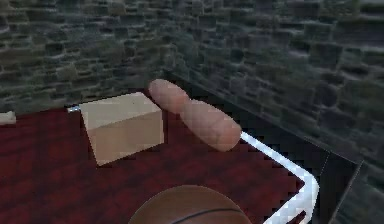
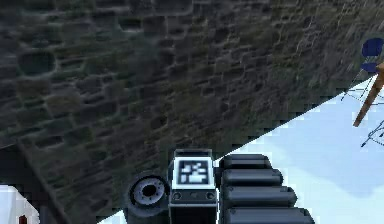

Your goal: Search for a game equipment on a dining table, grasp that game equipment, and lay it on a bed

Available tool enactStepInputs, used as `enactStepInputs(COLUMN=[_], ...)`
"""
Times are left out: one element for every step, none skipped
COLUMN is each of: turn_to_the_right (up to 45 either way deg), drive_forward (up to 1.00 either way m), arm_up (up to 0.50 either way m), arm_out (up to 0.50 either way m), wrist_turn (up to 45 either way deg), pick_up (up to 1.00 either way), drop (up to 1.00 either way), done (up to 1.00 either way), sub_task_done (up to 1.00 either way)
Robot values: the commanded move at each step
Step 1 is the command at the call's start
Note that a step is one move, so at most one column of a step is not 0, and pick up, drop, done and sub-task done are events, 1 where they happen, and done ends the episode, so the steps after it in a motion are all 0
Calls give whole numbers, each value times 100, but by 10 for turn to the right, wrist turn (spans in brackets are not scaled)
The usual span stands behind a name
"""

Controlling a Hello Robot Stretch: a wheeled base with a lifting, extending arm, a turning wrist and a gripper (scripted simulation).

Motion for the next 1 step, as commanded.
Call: enactStepInputs(turn_to_the_right=[-450], drive_forward=[0], arm_up=[0], arm_out=[0], wrist_turn=[0], pick_up=[0], drop=[0], done=[0], sub_task_done=[0])
